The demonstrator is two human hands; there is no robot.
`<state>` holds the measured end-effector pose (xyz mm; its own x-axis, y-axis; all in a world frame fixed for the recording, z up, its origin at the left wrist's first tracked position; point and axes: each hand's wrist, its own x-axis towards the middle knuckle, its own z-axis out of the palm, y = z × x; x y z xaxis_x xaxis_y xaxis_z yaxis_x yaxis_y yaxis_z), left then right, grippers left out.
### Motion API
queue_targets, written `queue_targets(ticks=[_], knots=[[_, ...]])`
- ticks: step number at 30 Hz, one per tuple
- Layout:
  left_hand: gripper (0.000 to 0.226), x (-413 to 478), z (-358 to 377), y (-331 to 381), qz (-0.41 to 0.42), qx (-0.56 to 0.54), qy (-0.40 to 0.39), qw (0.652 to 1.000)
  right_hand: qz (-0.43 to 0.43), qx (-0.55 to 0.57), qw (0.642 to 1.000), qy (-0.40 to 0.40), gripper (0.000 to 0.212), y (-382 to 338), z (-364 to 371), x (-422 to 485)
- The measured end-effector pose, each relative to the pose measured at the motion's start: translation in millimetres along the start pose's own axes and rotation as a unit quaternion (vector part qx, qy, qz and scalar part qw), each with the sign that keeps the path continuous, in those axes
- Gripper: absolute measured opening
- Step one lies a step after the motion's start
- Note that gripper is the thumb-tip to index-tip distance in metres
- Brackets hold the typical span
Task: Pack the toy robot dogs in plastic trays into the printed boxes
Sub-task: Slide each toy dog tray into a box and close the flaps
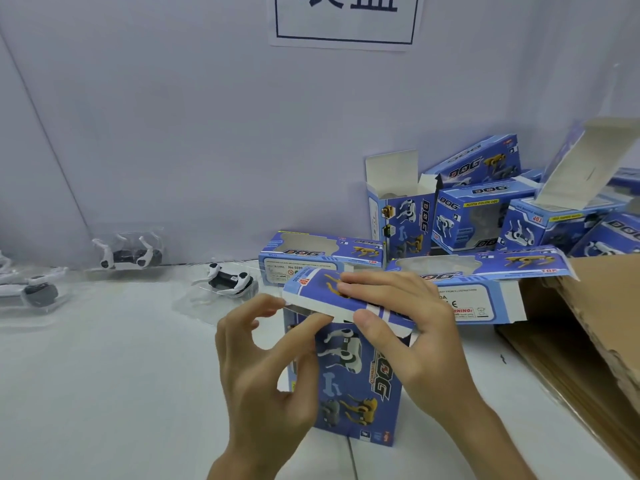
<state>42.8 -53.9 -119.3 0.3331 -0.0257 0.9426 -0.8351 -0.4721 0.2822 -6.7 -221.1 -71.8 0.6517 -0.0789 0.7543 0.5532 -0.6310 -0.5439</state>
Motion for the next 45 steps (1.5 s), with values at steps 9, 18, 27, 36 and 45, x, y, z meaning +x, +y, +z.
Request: queue_targets(ticks=[9,18,27,36,45], knots=[[0.025,11,-6,7,0.029,0.02,0.024,0.999,0.001,0.033,0.999,0.01,0.025,0,-5,4],[0.014,7,-2,5,0.0,0.014,0.0,1.0,-0.024,-0.017,0.999,-0.015,0.025,2,-10,9],[0.018,9,0,7,-0.029,-0.078,-0.053,0.995,-0.019,-0.062,0.994,-0.083,0.03,-3,-16,12],[0.023,7,4,14,0.022,-0.059,-0.056,0.996,-0.009,-0.035,0.994,-0.107,0.039,-3,-19,11],[0.033,2,14,31,0.034,-0.022,-0.061,0.997,0.033,0.025,0.996,-0.084,0.005,0,-14,-1]])
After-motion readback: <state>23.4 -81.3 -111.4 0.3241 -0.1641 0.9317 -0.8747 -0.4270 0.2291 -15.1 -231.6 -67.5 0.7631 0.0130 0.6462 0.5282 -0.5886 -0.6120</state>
